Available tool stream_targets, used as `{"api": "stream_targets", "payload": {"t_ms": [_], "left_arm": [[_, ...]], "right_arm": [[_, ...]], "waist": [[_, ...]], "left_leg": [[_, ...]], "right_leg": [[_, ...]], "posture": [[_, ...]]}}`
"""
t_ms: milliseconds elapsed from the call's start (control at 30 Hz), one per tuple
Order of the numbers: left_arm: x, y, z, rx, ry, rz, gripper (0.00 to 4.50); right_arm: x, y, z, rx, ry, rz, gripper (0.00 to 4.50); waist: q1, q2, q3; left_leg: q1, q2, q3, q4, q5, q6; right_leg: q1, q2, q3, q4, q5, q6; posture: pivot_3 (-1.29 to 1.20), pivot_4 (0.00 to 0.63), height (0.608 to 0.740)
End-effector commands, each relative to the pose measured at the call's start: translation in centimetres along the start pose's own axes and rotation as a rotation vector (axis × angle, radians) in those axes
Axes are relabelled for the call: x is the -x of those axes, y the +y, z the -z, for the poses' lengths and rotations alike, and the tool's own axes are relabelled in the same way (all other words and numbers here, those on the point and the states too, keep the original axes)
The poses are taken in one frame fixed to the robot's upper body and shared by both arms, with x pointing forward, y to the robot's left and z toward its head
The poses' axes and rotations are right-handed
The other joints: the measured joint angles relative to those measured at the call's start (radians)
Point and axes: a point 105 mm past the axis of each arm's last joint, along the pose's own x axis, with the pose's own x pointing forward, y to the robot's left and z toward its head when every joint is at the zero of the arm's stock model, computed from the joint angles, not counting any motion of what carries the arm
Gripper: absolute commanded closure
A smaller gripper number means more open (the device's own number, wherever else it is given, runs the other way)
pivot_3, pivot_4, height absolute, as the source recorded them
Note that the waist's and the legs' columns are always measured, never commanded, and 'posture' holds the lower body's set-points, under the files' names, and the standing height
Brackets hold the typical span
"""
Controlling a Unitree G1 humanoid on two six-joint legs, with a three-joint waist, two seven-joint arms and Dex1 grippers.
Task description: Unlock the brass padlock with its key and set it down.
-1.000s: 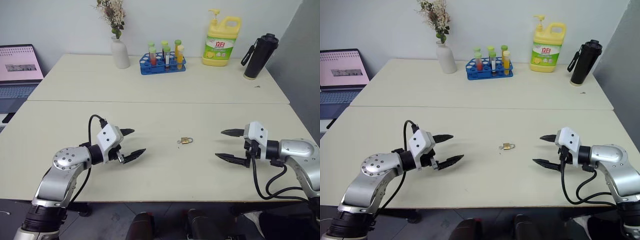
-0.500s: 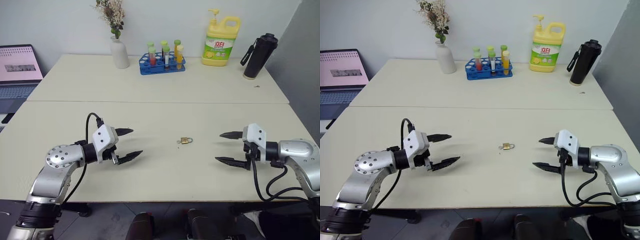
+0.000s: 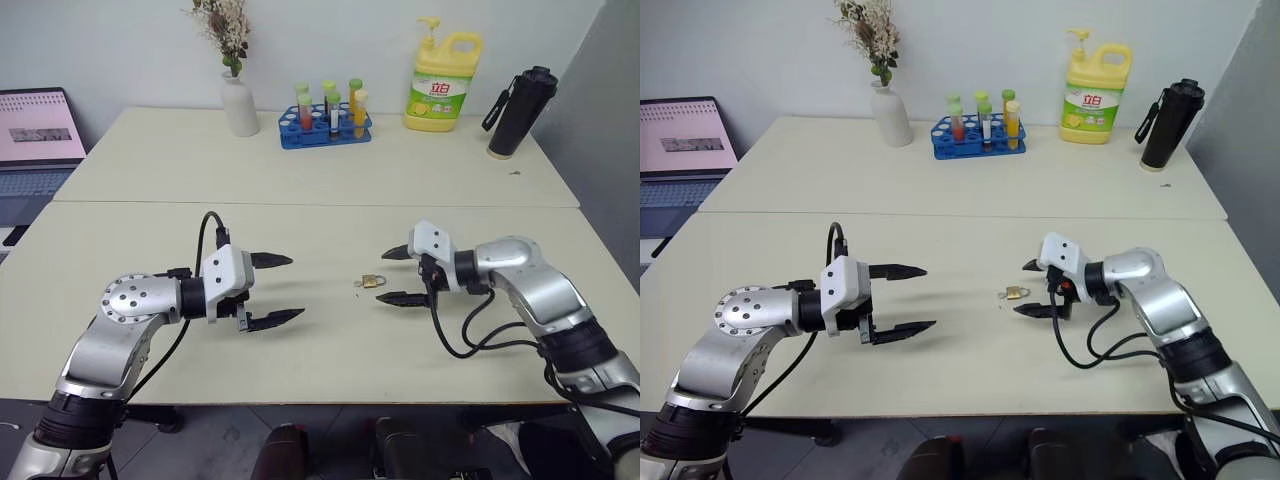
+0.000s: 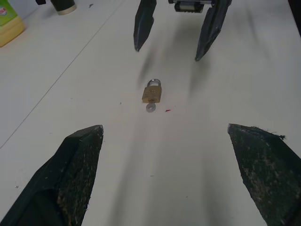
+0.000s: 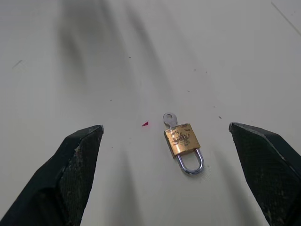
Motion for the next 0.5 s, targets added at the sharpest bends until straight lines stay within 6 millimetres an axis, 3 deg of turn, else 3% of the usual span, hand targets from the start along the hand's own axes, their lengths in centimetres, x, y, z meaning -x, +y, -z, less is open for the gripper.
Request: {"api": "stream_targets", "payload": {"t_ms": [33, 333, 500], "left_arm": [[-0.1, -0.2, -0.5, -0.057, 0.005, 0.009, 0.08], [0.1, -0.6, -0.1, -0.069, 0.030, -0.006, 0.08], [0.1, -0.7, 0.1, -0.072, 0.039, -0.005, 0.08]], "right_arm": [[-1.3, -0.9, 0.7, 0.055, 0.042, -0.038, 0.00], [-2.7, -2.2, 1.3, 0.055, 0.054, -0.052, 0.00], [-3.3, -2.0, 1.7, 0.042, 0.053, -0.074, 0.00]], "waist": [[0.001, 0.000, 0.000], [-0.001, 0.000, 0.000], [-0.002, 0.000, 0.000]], "left_leg": [[0.000, 0.000, 0.000, 0.000, 0.000, 0.000], [0.000, 0.001, -0.001, 0.000, 0.000, 0.000], [0.001, 0.002, -0.001, -0.001, 0.000, 0.000]], "right_leg": [[0.000, 0.000, 0.000, 0.000, 0.000, 0.000], [0.000, -0.002, 0.000, 0.001, 0.000, -0.001], [0.000, -0.002, 0.000, 0.001, 0.000, -0.001]], "posture": [[0.00, 0.150, 0.740], [0.00, 0.150, 0.740], [0.00, 0.150, 0.740]]}}
